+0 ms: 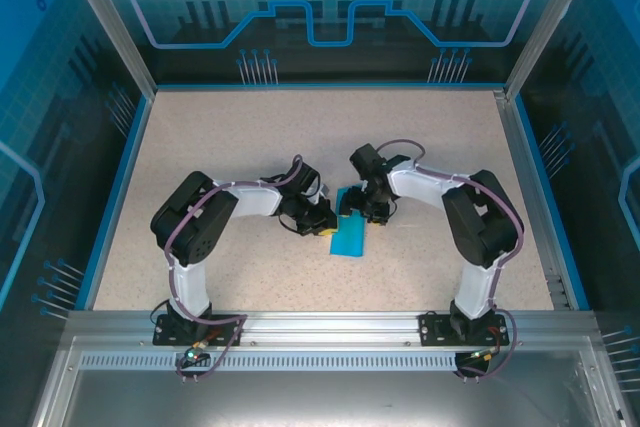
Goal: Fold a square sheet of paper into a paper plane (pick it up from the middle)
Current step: Hold the square sheet of paper at the center of the table.
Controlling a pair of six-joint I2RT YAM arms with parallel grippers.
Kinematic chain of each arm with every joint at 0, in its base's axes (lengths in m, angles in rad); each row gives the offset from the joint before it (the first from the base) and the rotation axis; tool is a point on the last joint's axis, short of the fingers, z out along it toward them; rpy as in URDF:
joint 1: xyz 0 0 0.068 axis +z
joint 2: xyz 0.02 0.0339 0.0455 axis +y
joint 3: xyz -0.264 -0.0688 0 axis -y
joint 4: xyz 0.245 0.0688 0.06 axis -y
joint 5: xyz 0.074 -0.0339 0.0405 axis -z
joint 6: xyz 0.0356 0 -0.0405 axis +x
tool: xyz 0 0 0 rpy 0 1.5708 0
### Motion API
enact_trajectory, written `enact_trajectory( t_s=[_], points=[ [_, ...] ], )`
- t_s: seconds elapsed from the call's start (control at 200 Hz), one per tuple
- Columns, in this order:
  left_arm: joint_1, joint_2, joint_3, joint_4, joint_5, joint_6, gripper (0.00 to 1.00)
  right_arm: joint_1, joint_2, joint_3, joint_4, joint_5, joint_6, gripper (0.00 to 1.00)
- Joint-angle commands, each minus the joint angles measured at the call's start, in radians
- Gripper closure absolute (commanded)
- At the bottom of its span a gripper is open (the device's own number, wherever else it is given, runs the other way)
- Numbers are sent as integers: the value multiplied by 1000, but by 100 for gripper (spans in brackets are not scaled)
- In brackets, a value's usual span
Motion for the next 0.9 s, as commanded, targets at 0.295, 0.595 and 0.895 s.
enact_trajectory(
  t_s=[0.295,0.595,0.895],
  points=[
    [-32,88,-17,-158,-179,28,93,-3,-276,-200,234,-129,-45,43],
    [-35,102,-25,-156,-200,-3,94,9,-156,-177,288,-200,-58,76],
    [-37,108,-20,-183,-221,-31,94,-26,-87,-176,280,-193,-113,78]
  ],
)
